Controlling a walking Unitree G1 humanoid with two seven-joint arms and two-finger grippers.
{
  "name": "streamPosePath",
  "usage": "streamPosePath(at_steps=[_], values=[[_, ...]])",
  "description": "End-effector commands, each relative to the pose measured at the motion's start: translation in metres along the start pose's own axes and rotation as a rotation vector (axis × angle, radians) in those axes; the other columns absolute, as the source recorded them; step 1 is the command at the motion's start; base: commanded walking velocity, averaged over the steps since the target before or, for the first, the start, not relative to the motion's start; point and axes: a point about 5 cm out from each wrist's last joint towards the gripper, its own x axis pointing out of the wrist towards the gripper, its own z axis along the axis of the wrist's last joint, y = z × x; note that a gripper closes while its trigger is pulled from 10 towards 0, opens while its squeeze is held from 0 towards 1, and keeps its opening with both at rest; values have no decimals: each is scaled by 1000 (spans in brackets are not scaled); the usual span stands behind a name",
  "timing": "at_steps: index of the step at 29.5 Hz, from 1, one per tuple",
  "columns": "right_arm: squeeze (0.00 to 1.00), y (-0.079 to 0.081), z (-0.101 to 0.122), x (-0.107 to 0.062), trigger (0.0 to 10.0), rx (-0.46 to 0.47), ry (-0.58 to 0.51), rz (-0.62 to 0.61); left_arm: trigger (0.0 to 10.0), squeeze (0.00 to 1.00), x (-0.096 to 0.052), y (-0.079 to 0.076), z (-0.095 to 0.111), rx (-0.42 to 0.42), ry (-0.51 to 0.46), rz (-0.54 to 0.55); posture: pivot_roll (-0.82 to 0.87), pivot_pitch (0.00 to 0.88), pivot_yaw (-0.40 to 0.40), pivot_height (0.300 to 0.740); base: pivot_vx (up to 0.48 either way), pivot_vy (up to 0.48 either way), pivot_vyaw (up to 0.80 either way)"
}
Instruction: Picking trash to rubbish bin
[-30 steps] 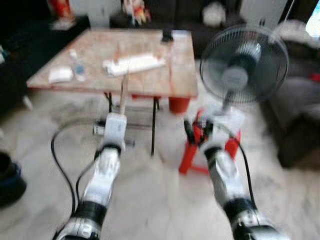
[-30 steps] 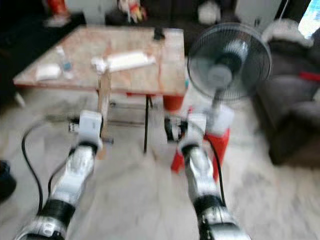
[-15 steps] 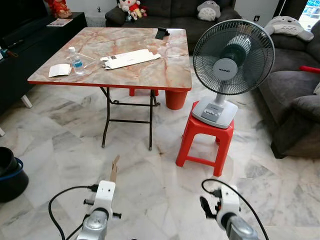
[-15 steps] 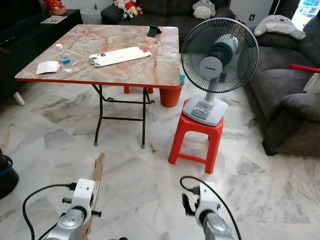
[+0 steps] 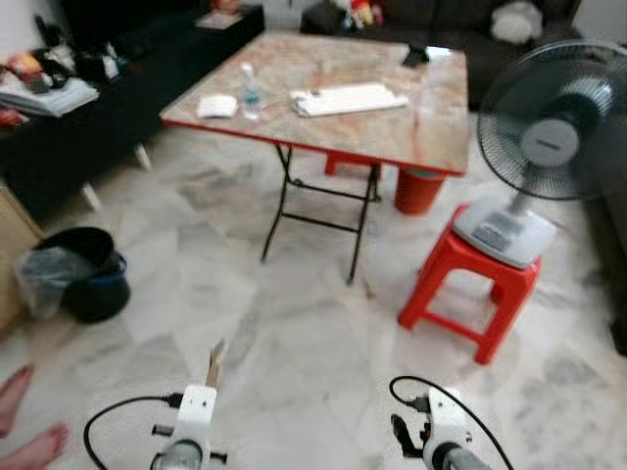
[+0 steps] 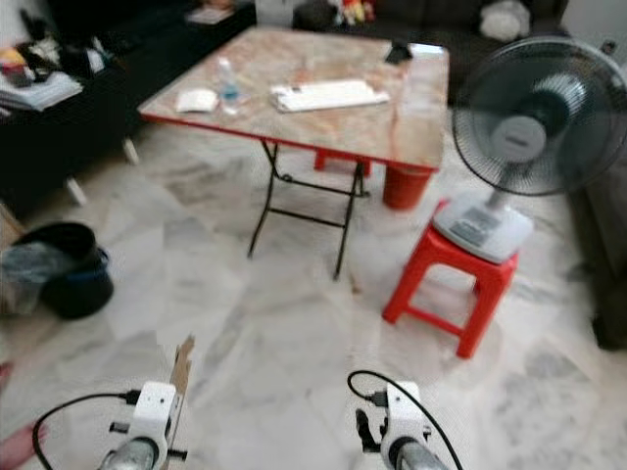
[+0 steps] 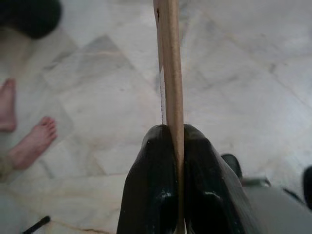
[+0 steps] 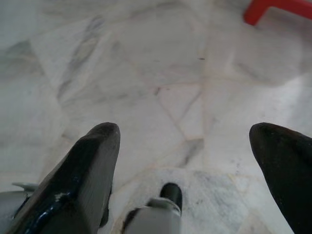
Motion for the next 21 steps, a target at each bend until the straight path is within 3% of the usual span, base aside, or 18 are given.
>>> streamPosePath(at_steps=[1, 14, 21], values=[[0, -1, 0, 0, 10000, -2, 1, -10, 10000, 0, -1, -1, -4, -12, 11, -2, -27, 75, -12, 740, 0, 0, 794], [0, 1, 1, 1, 10000, -14, 3, 0, 10000, 0, -1, -5, -5, -21, 19, -9, -22, 78, -18, 740, 0, 0, 718], [0, 3, 2, 1, 10000, 0, -2, 7, 10000, 0, -1, -7, -6, -14, 33, -16, -23, 76, -17, 740, 0, 0, 0]])
